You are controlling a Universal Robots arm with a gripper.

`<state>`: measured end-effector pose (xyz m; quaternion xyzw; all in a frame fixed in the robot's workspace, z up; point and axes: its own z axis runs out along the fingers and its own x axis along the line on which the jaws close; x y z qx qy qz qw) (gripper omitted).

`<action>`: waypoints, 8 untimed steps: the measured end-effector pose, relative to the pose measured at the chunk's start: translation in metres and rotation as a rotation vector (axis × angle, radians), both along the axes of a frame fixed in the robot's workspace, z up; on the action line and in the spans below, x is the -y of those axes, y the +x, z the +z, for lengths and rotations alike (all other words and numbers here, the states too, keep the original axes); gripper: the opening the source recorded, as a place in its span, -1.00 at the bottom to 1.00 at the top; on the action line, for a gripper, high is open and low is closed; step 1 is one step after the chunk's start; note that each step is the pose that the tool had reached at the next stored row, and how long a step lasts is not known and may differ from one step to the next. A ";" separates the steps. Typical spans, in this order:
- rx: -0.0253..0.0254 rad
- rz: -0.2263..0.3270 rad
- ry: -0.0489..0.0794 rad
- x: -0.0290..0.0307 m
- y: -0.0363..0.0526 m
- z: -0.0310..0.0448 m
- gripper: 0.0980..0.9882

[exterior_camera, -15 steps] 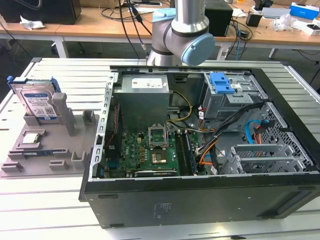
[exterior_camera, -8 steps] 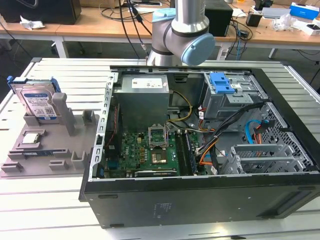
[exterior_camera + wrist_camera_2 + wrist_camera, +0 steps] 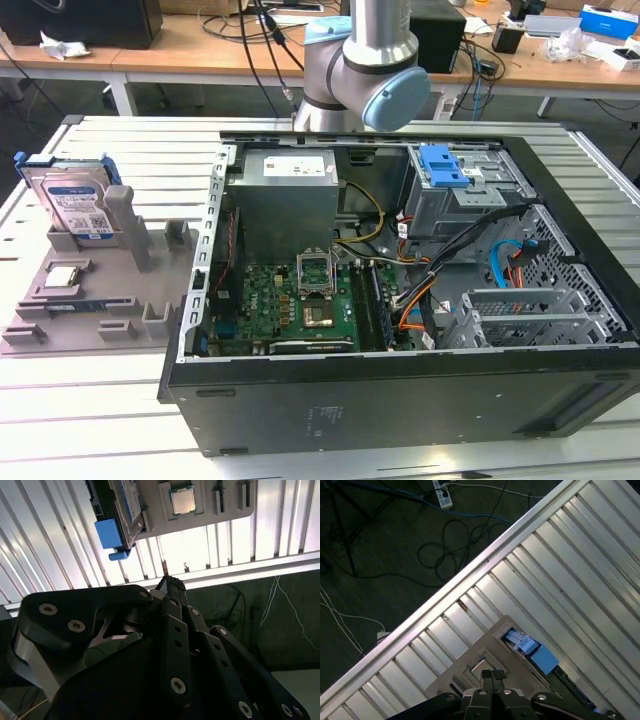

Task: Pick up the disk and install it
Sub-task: 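Pick up the disk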

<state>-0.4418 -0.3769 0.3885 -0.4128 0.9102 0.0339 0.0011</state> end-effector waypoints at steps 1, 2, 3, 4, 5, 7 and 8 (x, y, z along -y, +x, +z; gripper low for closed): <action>0.0000 0.023 0.000 0.0000 0.0000 0.0000 -0.98; 0.0000 0.041 0.000 0.0000 0.0000 0.0000 -0.98; 0.0000 0.053 0.000 0.0000 0.0000 0.0000 -0.98; 0.0000 0.084 0.000 0.0000 0.0000 0.0000 -0.98; 0.0000 0.107 0.000 0.0000 0.0000 0.0000 -0.98; 0.0000 0.158 0.000 0.0000 0.0000 0.0000 -0.98; 0.0000 0.183 0.000 0.0000 0.0000 0.0000 -0.98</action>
